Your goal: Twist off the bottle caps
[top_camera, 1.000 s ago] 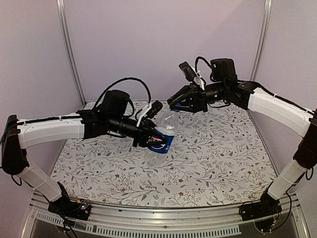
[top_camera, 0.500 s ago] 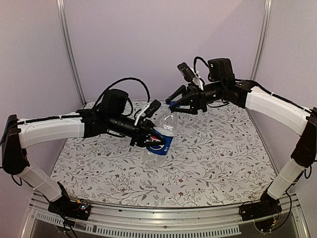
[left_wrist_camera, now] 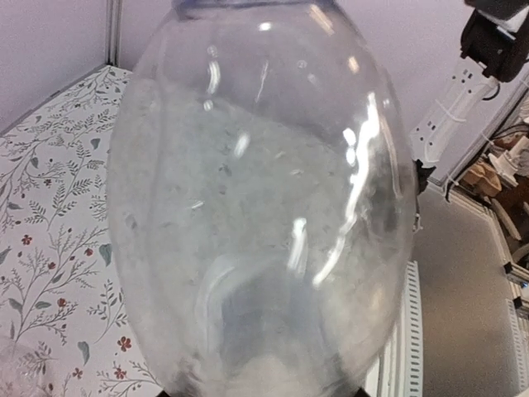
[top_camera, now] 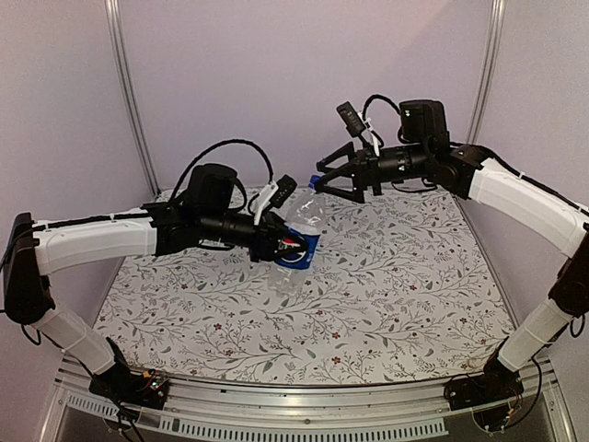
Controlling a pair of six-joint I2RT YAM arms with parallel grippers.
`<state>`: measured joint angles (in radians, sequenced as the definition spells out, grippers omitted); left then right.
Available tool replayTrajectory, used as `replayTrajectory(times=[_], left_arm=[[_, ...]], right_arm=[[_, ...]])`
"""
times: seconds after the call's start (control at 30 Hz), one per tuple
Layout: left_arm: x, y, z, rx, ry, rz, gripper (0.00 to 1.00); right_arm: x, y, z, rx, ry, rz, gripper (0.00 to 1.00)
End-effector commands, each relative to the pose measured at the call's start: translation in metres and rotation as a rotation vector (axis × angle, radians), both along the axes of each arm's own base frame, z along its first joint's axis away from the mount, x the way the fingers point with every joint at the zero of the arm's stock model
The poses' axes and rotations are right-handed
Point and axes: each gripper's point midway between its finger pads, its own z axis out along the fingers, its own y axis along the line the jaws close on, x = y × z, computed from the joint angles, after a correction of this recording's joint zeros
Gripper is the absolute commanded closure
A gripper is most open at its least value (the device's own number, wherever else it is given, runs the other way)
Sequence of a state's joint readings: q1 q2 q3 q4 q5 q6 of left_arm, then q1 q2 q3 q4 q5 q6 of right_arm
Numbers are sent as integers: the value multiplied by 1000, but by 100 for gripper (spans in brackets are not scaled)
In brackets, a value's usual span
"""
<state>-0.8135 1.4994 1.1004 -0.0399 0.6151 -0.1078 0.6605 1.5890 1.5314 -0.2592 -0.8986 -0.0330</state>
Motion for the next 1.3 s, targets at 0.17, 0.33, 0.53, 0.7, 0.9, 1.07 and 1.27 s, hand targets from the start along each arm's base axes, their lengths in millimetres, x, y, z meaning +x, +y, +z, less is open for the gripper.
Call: replayTrajectory(times=[0.17,0.33,0.53,0.7,0.9,1.07,1.27], left_arm=[[39,-3,2,43,-138,286,70],[45,-8,3,73,-180,370,70],[50,-11,4,83,-191,430,70],[50,-12,6,80,-195,436,70],[50,-13,7,79,-195,435,69],[51,-13,6,81,-197,434,69],[54,-10,6,90,-208,458,69]], right_arm=[[57,-22,37,49,74,-426,1],[73,-25,34,59,119,-515,5],[73,-16,25,57,182,-491,18],[71,-10,14,33,207,-472,28],[68,-4,2,9,223,-448,29],[62,3,-3,0,235,-413,31],[61,6,-8,-14,237,-402,37]])
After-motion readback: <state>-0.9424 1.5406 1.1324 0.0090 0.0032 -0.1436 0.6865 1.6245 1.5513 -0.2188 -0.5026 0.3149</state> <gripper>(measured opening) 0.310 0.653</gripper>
